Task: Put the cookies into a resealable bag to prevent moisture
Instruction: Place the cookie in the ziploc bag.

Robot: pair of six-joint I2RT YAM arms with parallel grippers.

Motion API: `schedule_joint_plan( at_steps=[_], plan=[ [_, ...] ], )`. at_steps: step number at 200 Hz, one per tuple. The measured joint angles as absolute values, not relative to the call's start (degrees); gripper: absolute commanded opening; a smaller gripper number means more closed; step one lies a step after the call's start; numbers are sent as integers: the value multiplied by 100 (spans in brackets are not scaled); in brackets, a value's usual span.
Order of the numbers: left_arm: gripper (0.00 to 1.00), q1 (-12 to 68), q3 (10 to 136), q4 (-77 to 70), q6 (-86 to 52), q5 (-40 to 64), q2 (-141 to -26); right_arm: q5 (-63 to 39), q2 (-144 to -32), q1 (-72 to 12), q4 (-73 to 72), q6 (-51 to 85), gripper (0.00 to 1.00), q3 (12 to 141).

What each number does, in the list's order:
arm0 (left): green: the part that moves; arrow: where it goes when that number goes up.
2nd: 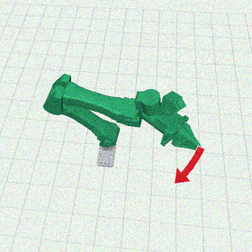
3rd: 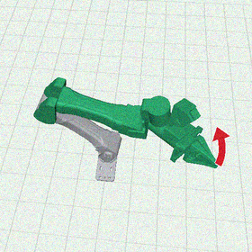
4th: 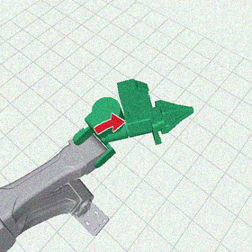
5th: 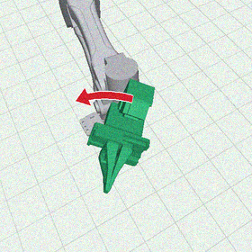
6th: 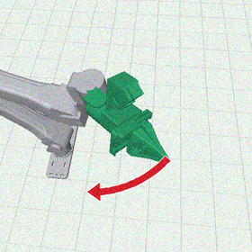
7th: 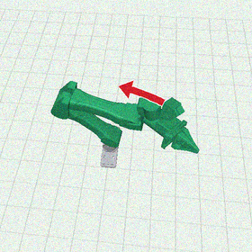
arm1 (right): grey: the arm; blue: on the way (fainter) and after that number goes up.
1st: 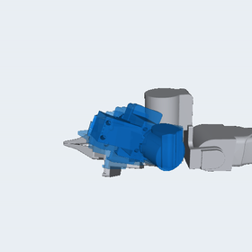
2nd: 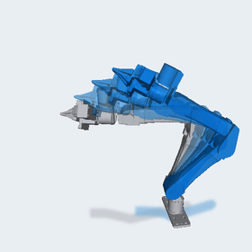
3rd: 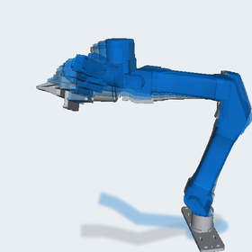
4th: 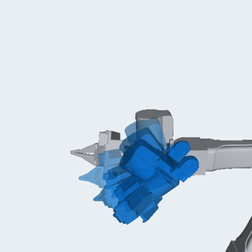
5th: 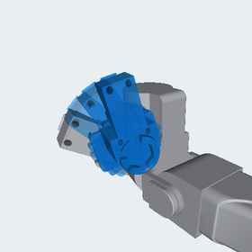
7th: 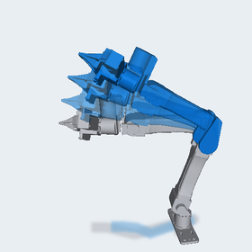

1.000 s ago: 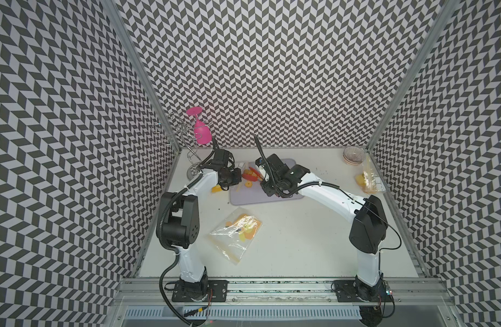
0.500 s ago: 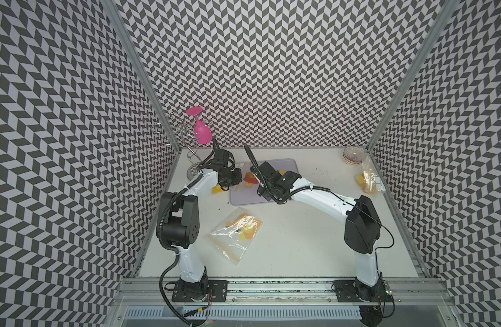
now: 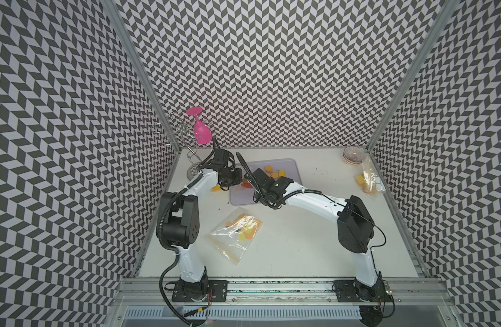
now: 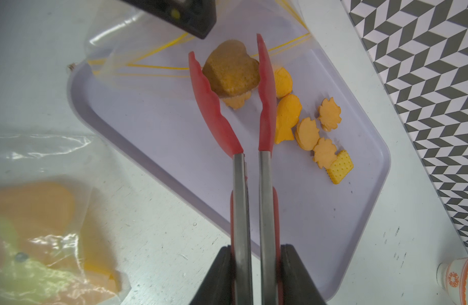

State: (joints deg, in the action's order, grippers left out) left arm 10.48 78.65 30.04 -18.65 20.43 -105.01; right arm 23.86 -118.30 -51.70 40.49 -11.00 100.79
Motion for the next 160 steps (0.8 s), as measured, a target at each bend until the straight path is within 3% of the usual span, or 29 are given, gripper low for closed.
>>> schedule_joint_plan(
  at_steps=[46, 113, 160],
  plan=[
    [0, 1048, 7865, 2950, -1782, 2231, -10501, 2150, -12158, -5074, 4073, -998, 30, 10541],
    [0, 1048, 7865, 2853, -1763, 2246, -10499, 886, -12175, -4689, 4152, -502, 30, 10814],
    [0, 1048, 7865, 2834, -1763, 2248, -10488, 832, -12226, -4587, 4233, -196, 28, 10919]
  ],
)
